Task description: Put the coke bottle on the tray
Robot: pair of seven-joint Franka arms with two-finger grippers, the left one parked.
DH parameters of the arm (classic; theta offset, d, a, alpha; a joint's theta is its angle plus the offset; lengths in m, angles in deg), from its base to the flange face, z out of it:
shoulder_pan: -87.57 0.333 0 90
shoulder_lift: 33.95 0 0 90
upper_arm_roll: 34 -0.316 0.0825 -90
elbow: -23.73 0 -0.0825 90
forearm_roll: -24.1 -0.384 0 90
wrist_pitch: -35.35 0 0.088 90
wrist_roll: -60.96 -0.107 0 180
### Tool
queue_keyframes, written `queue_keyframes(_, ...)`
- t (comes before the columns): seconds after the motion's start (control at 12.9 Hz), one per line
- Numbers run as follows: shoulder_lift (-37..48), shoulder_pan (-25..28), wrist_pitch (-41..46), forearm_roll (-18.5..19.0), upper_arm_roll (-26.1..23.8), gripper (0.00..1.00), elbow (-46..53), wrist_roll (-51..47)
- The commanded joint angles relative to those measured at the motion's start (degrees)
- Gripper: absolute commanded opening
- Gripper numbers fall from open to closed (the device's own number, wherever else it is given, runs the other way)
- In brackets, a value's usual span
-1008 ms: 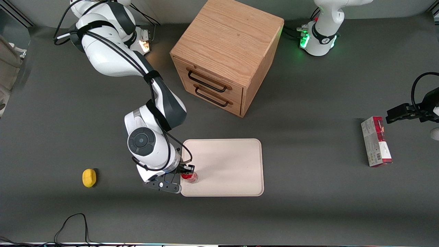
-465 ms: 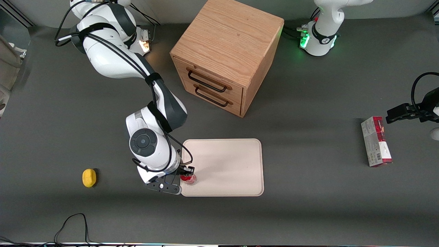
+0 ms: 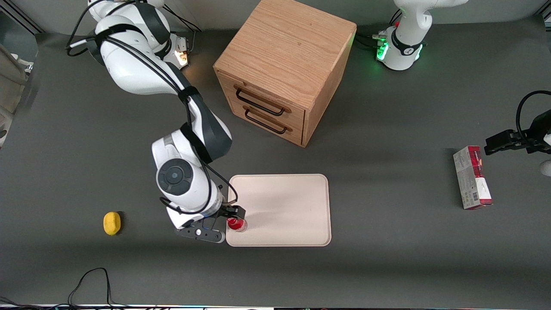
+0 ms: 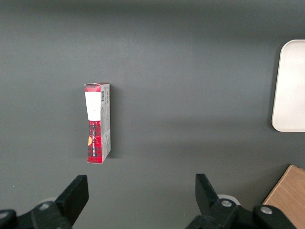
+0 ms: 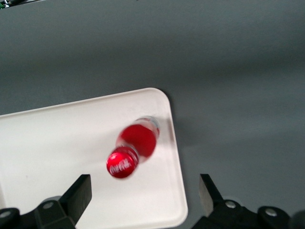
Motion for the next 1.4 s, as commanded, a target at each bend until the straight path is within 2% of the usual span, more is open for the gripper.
queue_keyframes(0.0, 11.48, -3.52, 6.9, 0.34, -0.36, 1.0, -10.85, 6.21)
queue_keyframes(0.23, 31.76, -11.87, 3.5, -6.33, 0.08, 1.0, -35.44, 20.43)
queue_keyframes(0.39, 42.16, -15.84, 2.69, -6.44, 0.25, 1.0, -46.8, 27.56)
queue_keyframes(0.54, 49.81, -16.29, 3.13, -6.44, 4.01, 1.0, -53.51, 32.32)
queue_keyframes(0.85, 57.22, -16.29, 8.22, -6.79, 7.2, 1.0, -55.47, 38.14)
queue_keyframes(1.09, 57.76, -14.98, 8.58, -7.31, 8.34, 1.0, -55.47, 38.14)
queue_keyframes(1.32, 57.06, -12.25, 8.58, -7.49, 11.59, 1.0, -54.94, 38.14)
